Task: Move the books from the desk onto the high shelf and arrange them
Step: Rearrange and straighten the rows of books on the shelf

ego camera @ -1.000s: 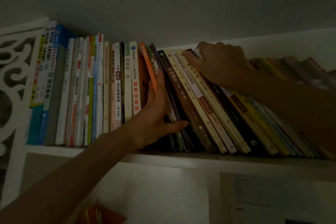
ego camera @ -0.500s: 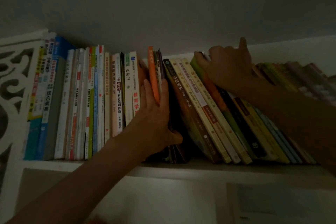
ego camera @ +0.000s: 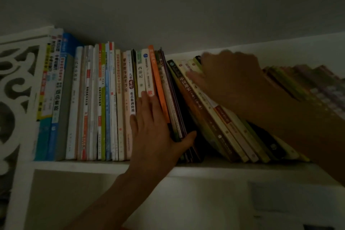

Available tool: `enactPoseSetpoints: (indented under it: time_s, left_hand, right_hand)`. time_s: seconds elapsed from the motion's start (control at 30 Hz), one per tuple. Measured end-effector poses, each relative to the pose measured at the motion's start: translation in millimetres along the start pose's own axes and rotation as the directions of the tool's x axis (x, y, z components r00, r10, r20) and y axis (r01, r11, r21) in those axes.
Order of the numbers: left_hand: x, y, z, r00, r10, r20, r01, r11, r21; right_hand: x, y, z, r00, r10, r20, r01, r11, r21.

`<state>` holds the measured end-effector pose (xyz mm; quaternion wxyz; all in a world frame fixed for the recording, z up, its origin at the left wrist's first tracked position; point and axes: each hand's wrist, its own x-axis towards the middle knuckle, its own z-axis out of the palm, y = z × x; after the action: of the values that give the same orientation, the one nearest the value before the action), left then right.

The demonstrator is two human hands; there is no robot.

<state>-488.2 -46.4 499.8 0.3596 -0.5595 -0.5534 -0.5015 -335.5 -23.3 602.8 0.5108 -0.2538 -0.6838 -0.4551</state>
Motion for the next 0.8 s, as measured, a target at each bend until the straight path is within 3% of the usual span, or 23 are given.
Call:
enactPoseSetpoints:
  time_s: [0.1,0.2,0.27,0.43,0.5,0.6,0.8]
  left_hand:
    - [1.9,-2.5,4.4,1.0,0.006,0.002,-0.007,1.0,0.017]
    - [3.0,-5.2,7.7,1.0,0.013,-0.01,-0.013,1.0,-0.007]
    - [2.8,-5.6,8.3,1.0,0.009,-0.02,-0.01,1.0,-0.01]
    - [2.7,-4.5,7.0,1.0,0.011,-0.013,-0.011,1.0,0.0]
    - [2.3,-5.1,6.7,1.0,0.015,-0.015,-0.016,1.0,-0.003]
    - [2.6,-5.2,7.5,1.0,0.017,-0.016,-0.017,1.0,-0.001]
    - [14.4,-8.2,4.5,0.997,0.078,-0.012,-0.077,0.996,0.037]
  right_hand:
    - [-18.9,-12.9,3.2,0.978,0.04,0.204,-0.036,0.999,-0.022]
    - [-32.6,-35.1,14.8,0.974,0.19,0.126,-0.16,0.962,-0.22]
    - [-29.5,-38.8,18.1,0.973,0.231,0.011,-0.222,0.948,-0.229]
    - [-45.2,-42.5,28.8,0.944,0.33,-0.007,-0.315,0.897,-0.31]
    - [-52.2,-37.1,33.0,0.947,0.318,-0.045,-0.317,0.9,-0.298]
    - [-55.7,-18.2,41.1,0.956,0.265,-0.128,-0.279,0.955,-0.106]
    - [-51.4,-9.1,46.4,0.958,0.286,0.013,-0.283,0.954,-0.093]
